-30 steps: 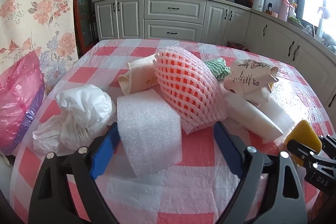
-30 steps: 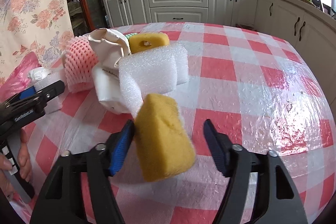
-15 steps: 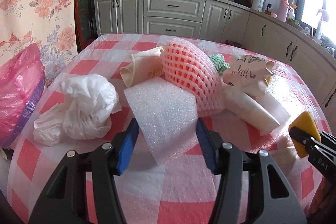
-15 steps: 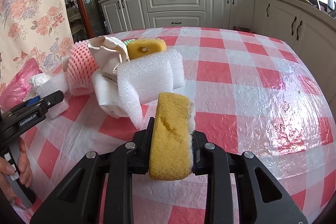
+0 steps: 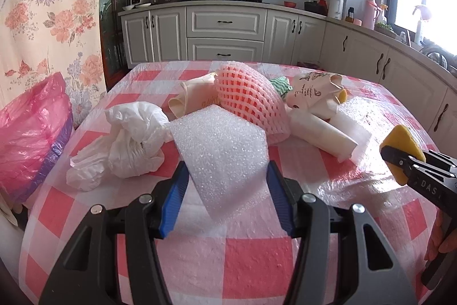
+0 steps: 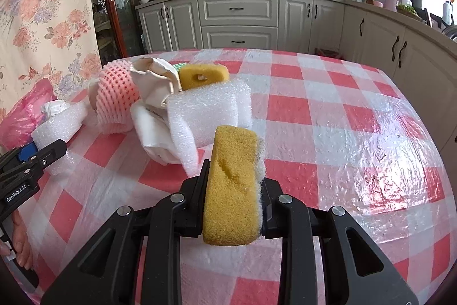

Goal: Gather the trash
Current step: 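Carry the foam block and yellow sponge toward the pink bin, then open both grippers over the pink bin to drop the foam and sponge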

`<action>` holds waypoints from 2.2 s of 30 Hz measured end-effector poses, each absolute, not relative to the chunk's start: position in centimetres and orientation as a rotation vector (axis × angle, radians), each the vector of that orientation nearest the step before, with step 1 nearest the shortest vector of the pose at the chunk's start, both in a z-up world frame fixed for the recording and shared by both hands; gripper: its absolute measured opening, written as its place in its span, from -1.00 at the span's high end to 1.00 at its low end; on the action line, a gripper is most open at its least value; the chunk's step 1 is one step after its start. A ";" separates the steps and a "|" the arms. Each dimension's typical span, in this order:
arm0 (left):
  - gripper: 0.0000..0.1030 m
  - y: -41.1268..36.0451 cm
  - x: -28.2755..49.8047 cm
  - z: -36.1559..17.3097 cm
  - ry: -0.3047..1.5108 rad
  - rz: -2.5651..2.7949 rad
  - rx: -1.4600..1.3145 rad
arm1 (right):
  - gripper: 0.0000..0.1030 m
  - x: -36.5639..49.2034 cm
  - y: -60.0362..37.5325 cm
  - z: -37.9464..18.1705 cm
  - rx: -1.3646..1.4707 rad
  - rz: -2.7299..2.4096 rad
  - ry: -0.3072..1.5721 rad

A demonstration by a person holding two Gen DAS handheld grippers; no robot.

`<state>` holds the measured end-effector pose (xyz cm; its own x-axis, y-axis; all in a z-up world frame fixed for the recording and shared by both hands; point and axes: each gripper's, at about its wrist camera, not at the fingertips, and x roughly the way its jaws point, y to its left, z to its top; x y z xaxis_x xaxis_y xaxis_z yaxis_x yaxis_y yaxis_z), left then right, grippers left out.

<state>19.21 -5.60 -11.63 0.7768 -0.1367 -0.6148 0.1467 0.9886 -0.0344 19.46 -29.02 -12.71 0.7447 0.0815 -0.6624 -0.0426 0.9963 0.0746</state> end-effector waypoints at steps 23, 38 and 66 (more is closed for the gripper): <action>-0.05 -2.6 12.5 -7.9 0.504 -0.198 0.089 | 0.46 15.3 -21.4 -8.5 -0.006 0.192 0.637; -0.05 5.1 10.2 -5.5 0.438 -0.075 0.065 | 0.46 14.4 -13.1 -5.1 -0.067 0.380 0.552; -0.06 27.4 18.4 -0.6 0.447 0.141 -0.015 | 0.44 27.1 9.9 -0.3 -0.117 0.778 0.514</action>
<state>18.40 27.45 -0.58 0.8921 0.1328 -0.4320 -0.1393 0.9901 0.0167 27.07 9.86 -0.27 0.5965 0.6402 -0.4841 -0.6962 0.7128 0.0850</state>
